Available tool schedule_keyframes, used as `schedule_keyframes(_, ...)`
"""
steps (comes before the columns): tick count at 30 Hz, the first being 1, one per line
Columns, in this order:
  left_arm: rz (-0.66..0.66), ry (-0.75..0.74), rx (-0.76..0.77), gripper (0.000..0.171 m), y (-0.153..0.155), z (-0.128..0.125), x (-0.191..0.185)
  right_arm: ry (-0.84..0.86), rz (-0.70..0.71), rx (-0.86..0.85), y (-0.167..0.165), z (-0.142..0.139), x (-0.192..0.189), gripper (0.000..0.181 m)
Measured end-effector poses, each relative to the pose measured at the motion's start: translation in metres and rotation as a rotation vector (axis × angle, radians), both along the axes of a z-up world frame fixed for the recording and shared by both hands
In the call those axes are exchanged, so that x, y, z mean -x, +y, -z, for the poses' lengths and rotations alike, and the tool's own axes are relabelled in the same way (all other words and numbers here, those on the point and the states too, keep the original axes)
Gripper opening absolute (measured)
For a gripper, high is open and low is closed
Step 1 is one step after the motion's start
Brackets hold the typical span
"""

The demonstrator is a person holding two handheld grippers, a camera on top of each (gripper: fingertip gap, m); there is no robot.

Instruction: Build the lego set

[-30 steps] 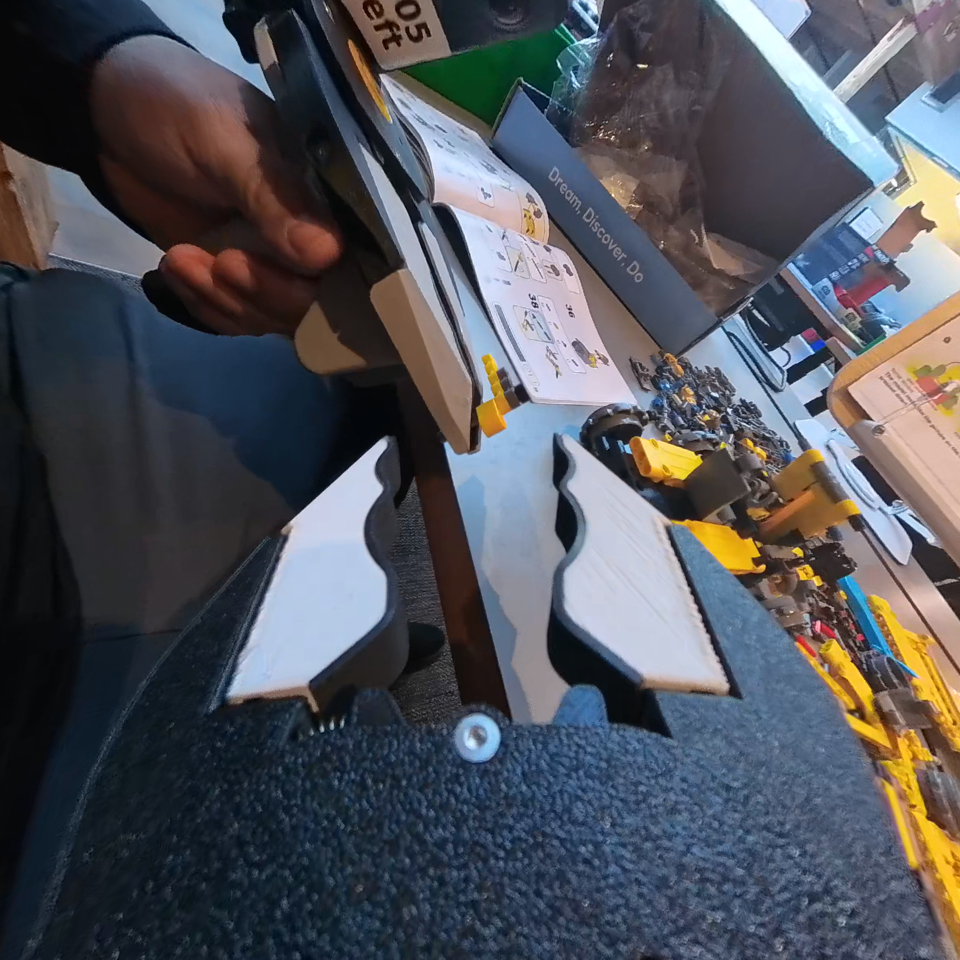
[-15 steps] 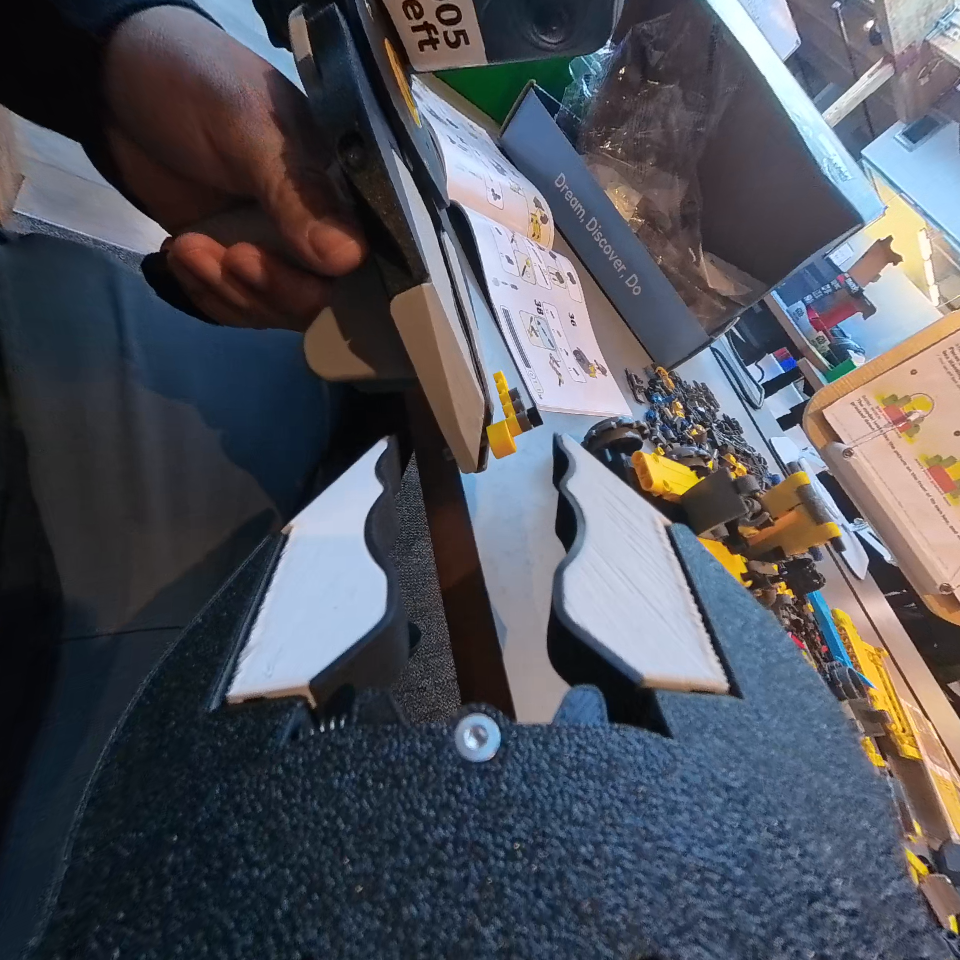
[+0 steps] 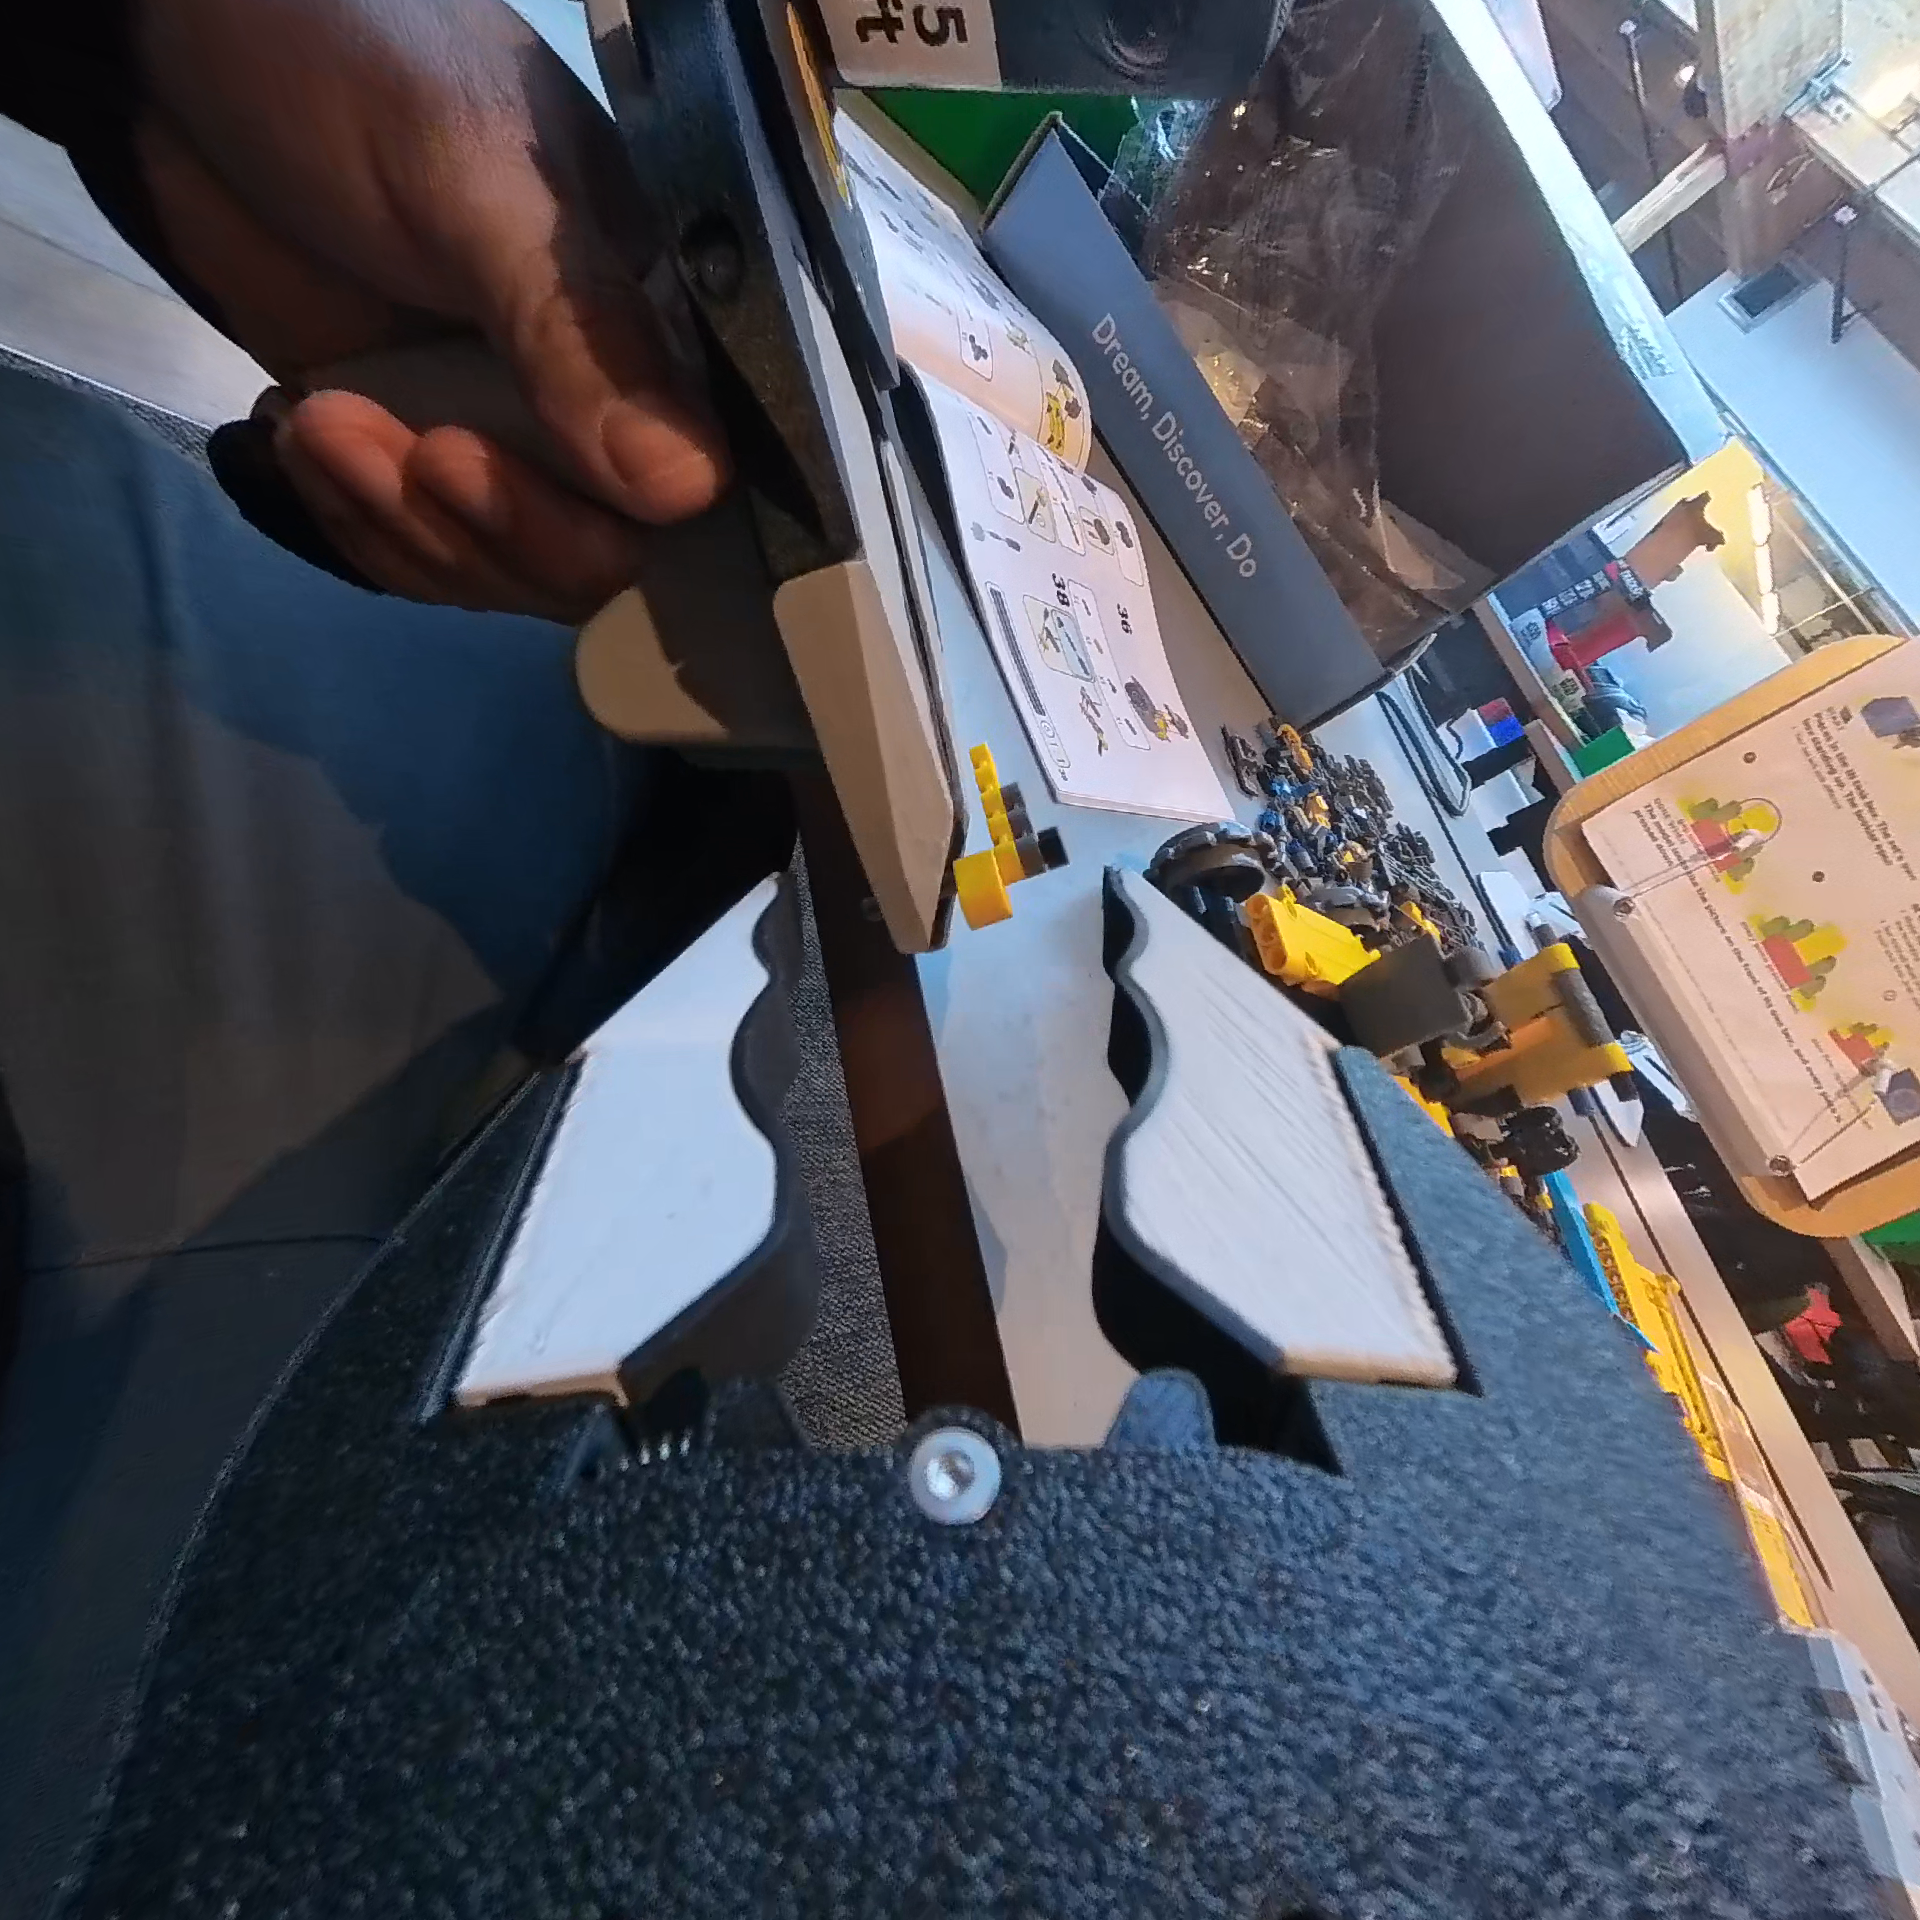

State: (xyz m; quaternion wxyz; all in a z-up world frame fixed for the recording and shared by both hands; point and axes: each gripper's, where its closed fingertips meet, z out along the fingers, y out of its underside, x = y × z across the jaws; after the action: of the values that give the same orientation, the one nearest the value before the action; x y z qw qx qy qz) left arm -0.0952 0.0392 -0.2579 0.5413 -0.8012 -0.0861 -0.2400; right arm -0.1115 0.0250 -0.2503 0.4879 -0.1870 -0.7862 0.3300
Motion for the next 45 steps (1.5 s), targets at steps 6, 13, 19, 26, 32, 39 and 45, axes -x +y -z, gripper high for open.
schedule_keyframes(6, 0.004, 0.008, 0.002, 0.003, -0.001, 0.000, -0.001, 0.007, 0.000, 0.002, -0.002, -0.001, 0.000, 0.059)
schedule_keyframes(13, 0.007, 0.009, 0.007, 0.003, 0.000, 0.002, -0.001, 0.012, -0.005, 0.007, -0.003, -0.001, -0.001, 0.059)
schedule_keyframes(19, 0.004, 0.016, 0.004, 0.003, 0.000, 0.002, -0.001, 0.023, -0.007, 0.017, -0.004, -0.004, -0.002, 0.058)
schedule_keyframes(26, 0.008, 0.038, -0.005, 0.003, -0.001, 0.000, -0.001, 0.047, -0.005, 0.005, -0.004, -0.008, -0.003, 0.058)
schedule_keyframes(32, 0.034, 0.019, 0.000, 0.003, 0.000, 0.001, -0.007, 0.053, -0.020, -0.043, -0.006, -0.005, -0.005, 0.042)
schedule_keyframes(39, 0.091, -0.041, 0.016, 0.003, -0.002, 0.002, -0.015, 0.055, -0.036, -0.124, -0.006, 0.001, -0.007, 0.042)
schedule_keyframes(45, 0.120, -0.069, 0.037, 0.004, -0.004, 0.006, -0.019, 0.038, -0.056, -0.150, -0.008, 0.005, -0.011, 0.041)
